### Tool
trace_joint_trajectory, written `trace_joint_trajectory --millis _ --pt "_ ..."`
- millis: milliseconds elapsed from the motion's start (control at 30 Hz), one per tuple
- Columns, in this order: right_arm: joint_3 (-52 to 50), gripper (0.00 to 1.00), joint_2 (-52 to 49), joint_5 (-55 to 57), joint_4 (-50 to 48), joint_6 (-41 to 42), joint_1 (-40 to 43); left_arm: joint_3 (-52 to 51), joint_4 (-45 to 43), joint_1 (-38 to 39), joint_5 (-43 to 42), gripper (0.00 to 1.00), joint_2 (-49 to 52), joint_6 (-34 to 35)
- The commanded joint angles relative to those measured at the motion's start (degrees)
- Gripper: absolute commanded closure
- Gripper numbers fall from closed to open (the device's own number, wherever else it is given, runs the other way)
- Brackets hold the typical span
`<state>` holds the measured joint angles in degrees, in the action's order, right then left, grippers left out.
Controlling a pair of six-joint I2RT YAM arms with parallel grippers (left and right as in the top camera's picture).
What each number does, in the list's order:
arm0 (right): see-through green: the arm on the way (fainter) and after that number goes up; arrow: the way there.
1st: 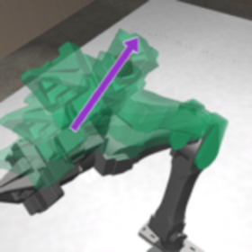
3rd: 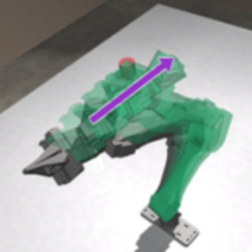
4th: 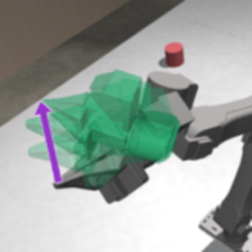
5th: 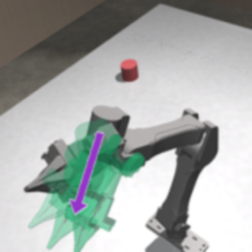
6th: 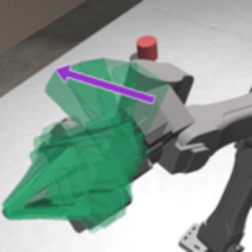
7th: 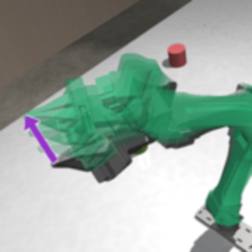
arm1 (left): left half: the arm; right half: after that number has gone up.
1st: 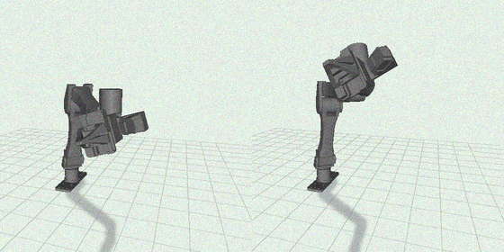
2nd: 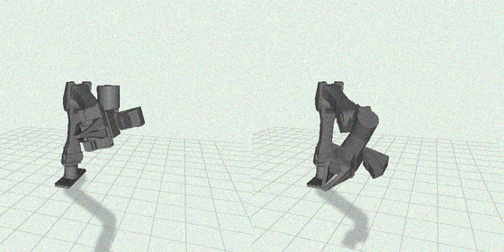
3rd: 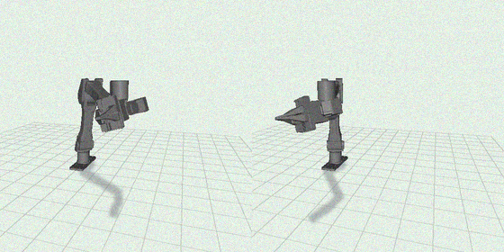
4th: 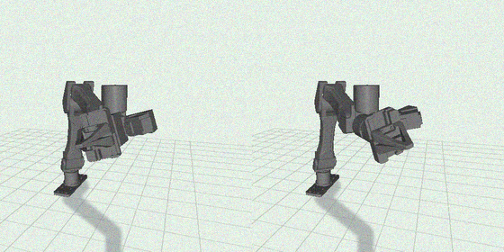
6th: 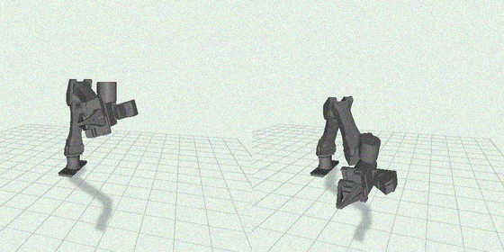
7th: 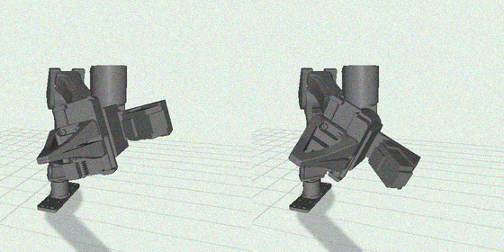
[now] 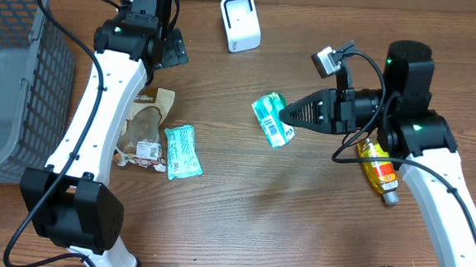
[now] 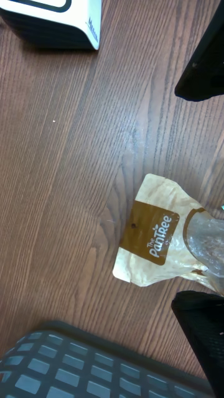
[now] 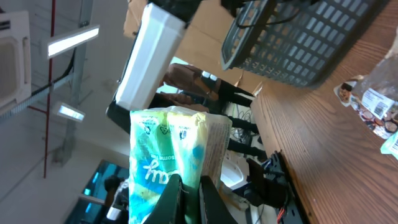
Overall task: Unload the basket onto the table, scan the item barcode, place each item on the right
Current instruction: 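Rotate the held teal pack and carry it right past the jar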
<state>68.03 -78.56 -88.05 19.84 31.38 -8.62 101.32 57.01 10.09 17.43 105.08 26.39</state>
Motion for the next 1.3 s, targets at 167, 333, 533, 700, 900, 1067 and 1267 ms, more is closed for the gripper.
trace_joint_trajectory --millis 167,333,533,700,900,1067,1267 --pt "0.3 0.96 1.8 -1.6 0.2 0.4 0.1 0.7 -0.2 0.2 1.0 0.0 -0.8 -0.7" --pt "0.3 0.96 1.8 -0.5 0.2 0.4 0.1 0.7 -0.2 0.2 1.0 0.0 -0.8 -0.7" --pt "0.3 0.96 1.8 0.0 0.2 0.4 0.1 0.7 -0.3 0.2 1.0 0.0 -0.8 -0.7" --pt "0.3 0.96 1.8 1.0 0.2 0.4 0.1 0.7 -0.3 0.2 1.0 0.0 -0.8 -0.7" --pt "0.3 0.96 1.8 1.0 0.2 1.9 0.1 0.7 -0.2 0.2 1.0 0.0 -0.8 -0.7" --pt "0.3 0.96 1.8 1.0 0.2 1.9 0.1 0.7 -0.2 0.2 1.0 0.0 -0.9 -0.7" --pt "0.3 0.96 1.8 1.0 0.2 1.9 0.1 0.7 -0.2 0.2 1.0 0.01 -0.8 -0.7"
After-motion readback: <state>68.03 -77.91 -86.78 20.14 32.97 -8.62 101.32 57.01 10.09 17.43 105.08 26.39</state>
